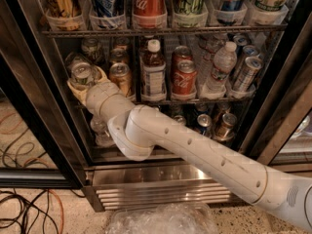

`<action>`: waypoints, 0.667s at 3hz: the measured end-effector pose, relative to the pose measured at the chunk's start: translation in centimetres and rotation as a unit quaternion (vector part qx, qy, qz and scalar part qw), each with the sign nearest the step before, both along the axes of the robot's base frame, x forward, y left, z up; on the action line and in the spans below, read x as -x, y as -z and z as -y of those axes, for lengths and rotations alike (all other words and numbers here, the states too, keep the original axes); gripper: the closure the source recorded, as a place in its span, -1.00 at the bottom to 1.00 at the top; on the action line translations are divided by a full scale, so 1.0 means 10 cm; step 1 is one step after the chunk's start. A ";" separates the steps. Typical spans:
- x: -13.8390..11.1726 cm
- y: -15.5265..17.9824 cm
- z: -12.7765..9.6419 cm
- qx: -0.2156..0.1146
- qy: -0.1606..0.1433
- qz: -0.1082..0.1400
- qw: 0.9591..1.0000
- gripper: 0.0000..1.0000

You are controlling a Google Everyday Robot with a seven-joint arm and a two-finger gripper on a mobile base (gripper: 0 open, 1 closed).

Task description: Pick 7up can from middle shelf of fridge

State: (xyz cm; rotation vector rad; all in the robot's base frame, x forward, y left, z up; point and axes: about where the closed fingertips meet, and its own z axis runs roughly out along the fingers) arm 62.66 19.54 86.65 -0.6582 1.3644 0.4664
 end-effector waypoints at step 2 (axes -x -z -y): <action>0.11 -0.18 0.10 -0.020 -0.001 0.028 0.999 1.00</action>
Offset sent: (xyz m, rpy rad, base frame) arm -0.0288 -0.0282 0.0416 0.0889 -0.1339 0.0071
